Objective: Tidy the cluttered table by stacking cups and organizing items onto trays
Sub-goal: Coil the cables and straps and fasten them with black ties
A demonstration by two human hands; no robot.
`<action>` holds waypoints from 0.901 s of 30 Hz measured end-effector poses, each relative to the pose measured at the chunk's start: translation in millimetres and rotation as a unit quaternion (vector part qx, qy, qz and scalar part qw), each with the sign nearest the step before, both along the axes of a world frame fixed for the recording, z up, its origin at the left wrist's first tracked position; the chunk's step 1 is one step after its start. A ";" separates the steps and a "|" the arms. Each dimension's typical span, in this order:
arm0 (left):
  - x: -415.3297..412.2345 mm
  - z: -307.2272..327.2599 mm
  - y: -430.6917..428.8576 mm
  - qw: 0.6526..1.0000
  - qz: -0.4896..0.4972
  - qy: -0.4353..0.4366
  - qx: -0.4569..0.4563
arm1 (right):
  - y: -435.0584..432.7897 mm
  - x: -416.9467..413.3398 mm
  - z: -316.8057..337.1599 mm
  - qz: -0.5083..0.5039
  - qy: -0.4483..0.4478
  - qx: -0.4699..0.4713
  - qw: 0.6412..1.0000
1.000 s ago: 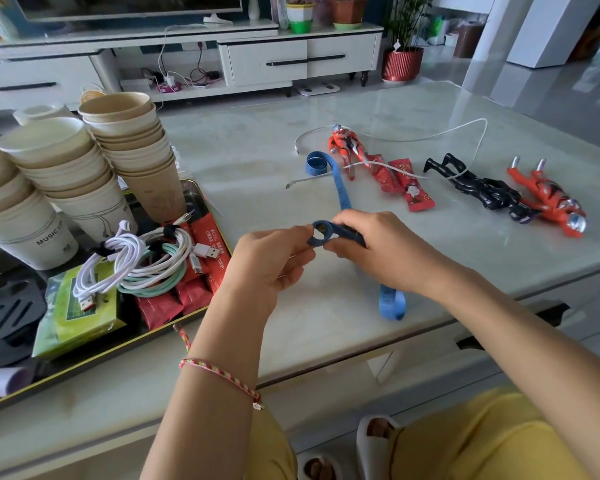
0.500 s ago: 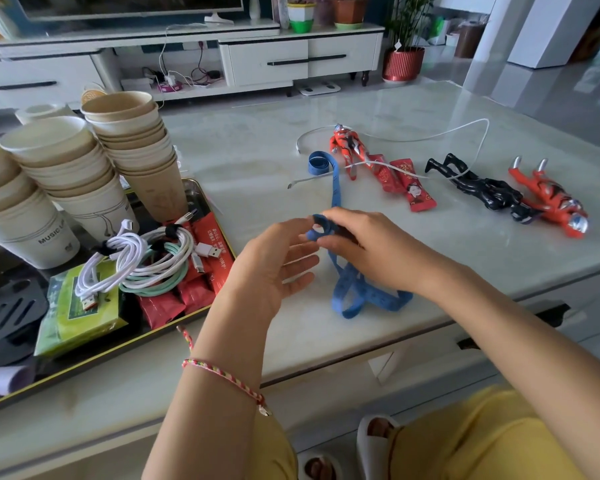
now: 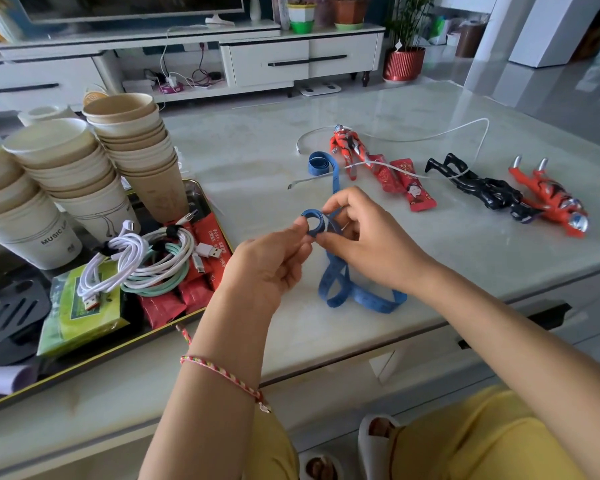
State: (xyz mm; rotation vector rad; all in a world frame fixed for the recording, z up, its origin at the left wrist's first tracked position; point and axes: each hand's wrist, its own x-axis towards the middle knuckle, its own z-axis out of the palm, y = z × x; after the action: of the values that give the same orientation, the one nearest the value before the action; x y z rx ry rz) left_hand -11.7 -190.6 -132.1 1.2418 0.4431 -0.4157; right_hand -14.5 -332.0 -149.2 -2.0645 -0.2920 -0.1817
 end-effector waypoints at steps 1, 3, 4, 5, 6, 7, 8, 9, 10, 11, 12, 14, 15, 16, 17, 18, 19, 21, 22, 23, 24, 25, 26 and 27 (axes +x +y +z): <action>-1.0 0.2 -1.8 1.000 0.004 0.011 -0.023 | 2.1 -1.2 -0.5 -0.002 -0.001 0.003 1.000; -2.6 0.5 -4.5 0.998 0.009 0.027 -0.050 | 5.6 -3.2 -2.3 -0.009 -0.014 -0.011 1.000; -3.3 1.0 -5.2 0.998 0.008 0.033 -0.059 | 6.1 -3.8 -2.9 -0.015 -0.020 -0.013 1.000; -4.0 1.7 -4.9 0.997 0.004 0.036 -0.069 | 6.3 -3.8 -2.8 -0.020 -0.024 -0.008 0.999; -4.7 2.8 -4.1 0.996 -0.002 0.038 -0.080 | 5.4 -3.3 -2.2 -0.023 -0.026 0.000 0.999; -5.1 3.9 -3.2 0.995 -0.012 0.039 -0.088 | 4.1 -2.5 -1.1 -0.024 -0.024 0.004 0.999; -5.2 4.9 -1.8 0.995 -0.023 0.039 -0.092 | 2.1 -1.4 0.6 -0.019 -0.020 0.000 1.000; -4.9 5.5 -0.5 0.995 -0.037 0.037 -0.089 | -0.1 -0.4 2.5 -0.008 -0.013 -0.007 1.000; -4.2 6.1 0.7 0.995 -0.051 0.034 -0.080 | -2.8 0.8 4.5 0.007 -0.003 -0.013 1.000; -3.4 6.1 1.6 0.995 -0.065 0.030 -0.065 | -5.5 1.5 6.5 0.024 0.009 -0.015 1.000; -2.3 6.0 1.9 0.996 -0.074 0.023 -0.046 | -8.1 2.1 8.4 0.040 0.021 -0.017 0.999; -0.8 4.2 1.8 0.997 -0.075 0.004 -0.002 | -12.1 1.9 11.1 0.067 0.043 -0.022 0.997; -0.2 2.4 1.5 0.997 -0.070 -0.010 0.017 | -13.2 1.3 12.1 0.078 0.050 -0.029 0.995; 0.0 0.2 1.6 0.997 -0.066 -0.026 0.034 | -13.4 0.4 12.6 0.089 0.056 -0.033 0.994; 0.1 -1.8 1.7 0.996 -0.067 -0.041 0.046 | -13.3 -0.3 13.1 0.098 0.058 -0.035 0.993; 0.1 -3.5 2.0 0.995 -0.070 -0.053 0.053 | -13.2 -1.0 13.4 0.101 0.058 -0.035 0.993; 0.1 -4.6 2.5 0.994 -0.073 -0.059 0.057 | -13.0 -1.5 13.4 0.101 0.056 -0.035 0.993; 0.3 -5.0 3.5 0.993 -0.080 -0.057 0.061 | -12.6 -2.3 13.1 0.093 0.048 -0.039 0.994; 0.6 -4.3 3.4 0.993 -0.082 -0.052 0.062 | -12.4 -2.6 12.9 0.087 0.044 -0.043 0.994; 0.4 -3.7 3.5 0.994 -0.079 -0.046 0.059 | -11.9 -2.9 12.6 0.081 0.039 -0.045 0.995; 0.7 -3.2 3.2 0.995 -0.073 -0.040 0.051 | -11.5 -3.0 12.4 0.072 0.036 -0.044 0.996; 0.8 -2.5 2.9 0.997 -0.065 -0.033 0.038 | -10.9 -3.2 12.3 0.061 0.033 -0.042 0.997; 0.8 -1.9 2.5 0.998 -0.055 -0.023 0.022 | -10.3 -3.4 11.9 0.051 0.028 -0.041 0.997; 0.5 -0.7 2.0 0.999 -0.046 -0.010 0.002 | -9.3 -3.7 11.5 0.041 0.020 -0.041 0.998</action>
State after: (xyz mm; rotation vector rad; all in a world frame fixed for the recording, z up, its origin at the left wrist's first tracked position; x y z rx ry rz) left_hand -11.2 -188.6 -132.8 1.2721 0.3701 -0.4801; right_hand -18.2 -341.3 -137.7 -2.1310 -0.3646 -0.0779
